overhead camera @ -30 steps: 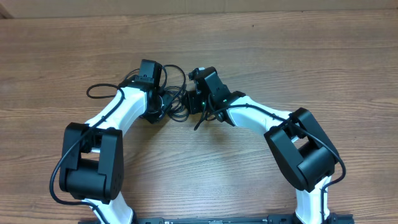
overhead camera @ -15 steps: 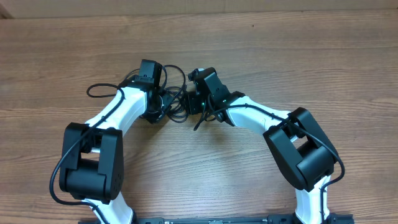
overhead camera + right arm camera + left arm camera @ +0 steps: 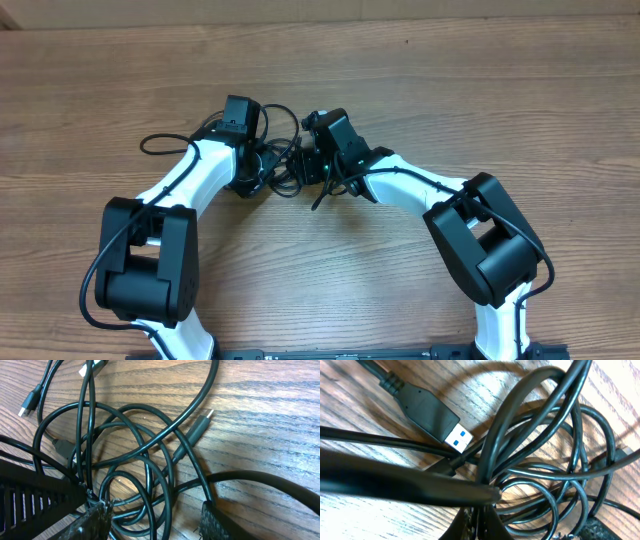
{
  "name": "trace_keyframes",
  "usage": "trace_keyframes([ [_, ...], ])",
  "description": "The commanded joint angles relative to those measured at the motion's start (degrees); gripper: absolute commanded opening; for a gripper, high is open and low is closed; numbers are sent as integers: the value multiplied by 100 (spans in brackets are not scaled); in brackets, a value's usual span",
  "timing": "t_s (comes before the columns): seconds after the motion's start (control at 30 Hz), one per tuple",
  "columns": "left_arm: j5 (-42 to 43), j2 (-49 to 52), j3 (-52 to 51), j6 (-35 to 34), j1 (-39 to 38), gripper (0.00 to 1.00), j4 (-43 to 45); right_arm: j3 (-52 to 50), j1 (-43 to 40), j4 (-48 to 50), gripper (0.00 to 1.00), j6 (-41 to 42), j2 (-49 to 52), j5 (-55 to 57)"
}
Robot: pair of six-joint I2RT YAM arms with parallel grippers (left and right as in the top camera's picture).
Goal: Untangle cables
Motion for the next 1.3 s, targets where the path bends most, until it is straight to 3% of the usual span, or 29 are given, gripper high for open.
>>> trace_keyframes([
  [0.0, 195, 37, 22, 348, -20, 4, -44, -26, -7, 33, 56, -22, 90, 17],
  [0.47, 815, -1781, 24, 1434, -20, 4, -162, -26, -7, 42, 56, -24, 90, 20],
  [0.73, 1567, -1963, 24, 1493, 11, 4, -417, -26, -7, 37, 44, -24, 92, 22],
  [0.9, 3250, -2022, 24, 1998, 232, 4, 337, -26, -7, 17, 43, -24, 92, 22],
  [1.1, 5587, -2037, 24, 2100, 695, 4, 1322, -26, -7, 20, 44, -24, 90, 22],
  [1.27, 6677, -2037, 24, 2098, 1115, 4, 1635, -26, -7, 20, 44, -24, 90, 22],
])
